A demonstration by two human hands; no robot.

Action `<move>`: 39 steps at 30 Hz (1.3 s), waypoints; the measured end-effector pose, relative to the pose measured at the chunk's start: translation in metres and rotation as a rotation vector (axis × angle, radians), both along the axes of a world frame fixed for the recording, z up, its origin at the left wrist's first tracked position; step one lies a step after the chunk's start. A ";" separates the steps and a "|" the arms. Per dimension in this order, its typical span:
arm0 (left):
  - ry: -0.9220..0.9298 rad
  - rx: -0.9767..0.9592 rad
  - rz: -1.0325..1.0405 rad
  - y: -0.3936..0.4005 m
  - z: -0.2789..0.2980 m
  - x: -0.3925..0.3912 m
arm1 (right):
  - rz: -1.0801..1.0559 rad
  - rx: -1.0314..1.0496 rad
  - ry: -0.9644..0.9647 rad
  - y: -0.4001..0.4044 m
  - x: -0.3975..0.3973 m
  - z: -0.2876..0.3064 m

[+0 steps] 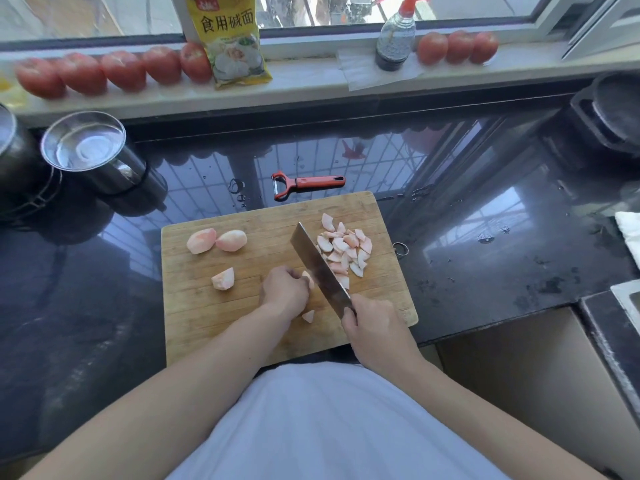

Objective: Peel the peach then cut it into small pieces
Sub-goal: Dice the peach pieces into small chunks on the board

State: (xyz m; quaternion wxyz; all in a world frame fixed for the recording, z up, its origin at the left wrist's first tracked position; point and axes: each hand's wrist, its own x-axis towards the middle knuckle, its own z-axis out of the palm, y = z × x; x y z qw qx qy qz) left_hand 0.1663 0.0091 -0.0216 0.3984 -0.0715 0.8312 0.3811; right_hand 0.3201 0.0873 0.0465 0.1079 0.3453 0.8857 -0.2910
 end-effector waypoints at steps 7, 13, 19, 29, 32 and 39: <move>0.003 0.011 0.031 0.001 0.001 0.001 | 0.076 0.035 -0.038 -0.005 -0.007 0.004; 0.060 -0.010 -0.010 0.001 0.002 0.003 | 0.118 0.056 -0.089 -0.005 -0.008 0.005; 0.102 -0.025 -0.047 0.002 0.002 0.004 | 0.124 0.065 -0.177 -0.006 0.003 0.011; 0.156 -0.075 -0.102 0.006 0.001 0.000 | 0.131 0.076 -0.178 -0.006 -0.004 0.010; 0.156 -0.072 -0.103 0.003 0.002 0.001 | 0.101 0.045 -0.156 -0.004 -0.004 0.014; 0.134 -0.020 -0.079 0.000 0.000 0.000 | 0.093 0.048 -0.134 -0.004 -0.005 0.009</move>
